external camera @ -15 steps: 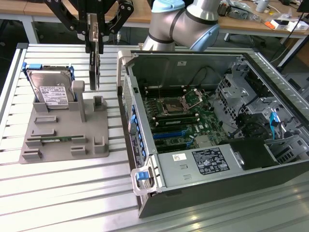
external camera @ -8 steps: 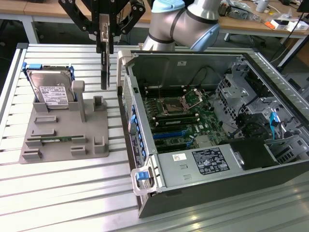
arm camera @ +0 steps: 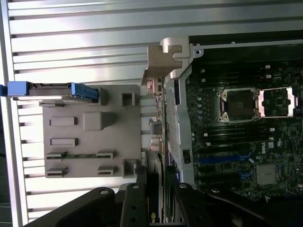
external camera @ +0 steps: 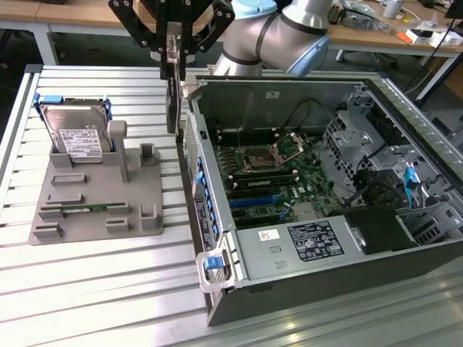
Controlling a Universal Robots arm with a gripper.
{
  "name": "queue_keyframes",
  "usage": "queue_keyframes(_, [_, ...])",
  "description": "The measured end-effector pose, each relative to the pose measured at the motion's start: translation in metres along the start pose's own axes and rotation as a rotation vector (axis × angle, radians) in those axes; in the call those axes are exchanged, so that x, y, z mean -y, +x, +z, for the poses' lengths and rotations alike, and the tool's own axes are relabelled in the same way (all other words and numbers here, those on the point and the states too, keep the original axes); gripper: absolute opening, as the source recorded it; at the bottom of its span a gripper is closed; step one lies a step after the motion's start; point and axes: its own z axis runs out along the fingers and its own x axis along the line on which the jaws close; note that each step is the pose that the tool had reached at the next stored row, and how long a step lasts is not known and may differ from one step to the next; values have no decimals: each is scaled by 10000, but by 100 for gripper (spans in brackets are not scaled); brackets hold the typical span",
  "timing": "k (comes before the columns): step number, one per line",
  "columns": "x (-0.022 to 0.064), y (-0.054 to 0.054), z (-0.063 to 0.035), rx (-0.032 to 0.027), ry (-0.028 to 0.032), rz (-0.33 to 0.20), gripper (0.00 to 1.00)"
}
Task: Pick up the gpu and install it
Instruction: 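Pick up the gpu and move the gpu toward the slot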
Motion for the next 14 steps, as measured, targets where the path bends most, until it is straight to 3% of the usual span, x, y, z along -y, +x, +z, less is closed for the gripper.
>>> queue_keyframes(14, [-20,-259,7,0,4,0,27])
